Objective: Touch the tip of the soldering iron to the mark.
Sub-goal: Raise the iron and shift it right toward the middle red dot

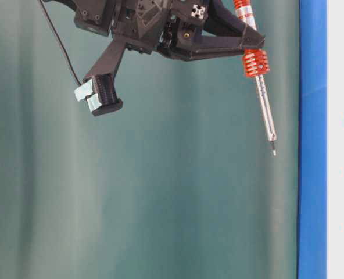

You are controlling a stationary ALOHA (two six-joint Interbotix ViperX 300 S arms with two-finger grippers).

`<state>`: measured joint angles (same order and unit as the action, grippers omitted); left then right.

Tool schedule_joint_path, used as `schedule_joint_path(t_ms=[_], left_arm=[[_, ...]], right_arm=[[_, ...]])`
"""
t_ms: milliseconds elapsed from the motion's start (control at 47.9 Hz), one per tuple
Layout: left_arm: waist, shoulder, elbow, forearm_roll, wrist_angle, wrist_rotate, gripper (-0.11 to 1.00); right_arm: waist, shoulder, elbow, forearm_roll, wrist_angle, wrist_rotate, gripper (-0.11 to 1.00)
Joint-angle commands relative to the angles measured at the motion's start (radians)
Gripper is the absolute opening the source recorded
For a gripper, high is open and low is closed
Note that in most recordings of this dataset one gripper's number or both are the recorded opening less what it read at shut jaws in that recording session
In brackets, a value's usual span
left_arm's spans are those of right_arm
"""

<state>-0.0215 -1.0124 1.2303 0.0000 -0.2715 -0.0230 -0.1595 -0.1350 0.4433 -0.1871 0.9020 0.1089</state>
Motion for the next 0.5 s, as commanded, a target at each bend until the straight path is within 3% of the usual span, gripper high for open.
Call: schedule_joint_path(t_ms=[0, 480], left_arm=[[0.0, 0.003, -0.009, 0.002, -0.005, -0.002, 0.0], [0.0, 0.003, -0.008, 0.002, -0.005, -0.002, 0.0]], right_arm=[[0.002, 0.0, -0.015, 0.002, -0.014, 0.003, 0.06], [0.0, 0.146, -0.018, 0.012, -0.115, 0.003, 0.06]])
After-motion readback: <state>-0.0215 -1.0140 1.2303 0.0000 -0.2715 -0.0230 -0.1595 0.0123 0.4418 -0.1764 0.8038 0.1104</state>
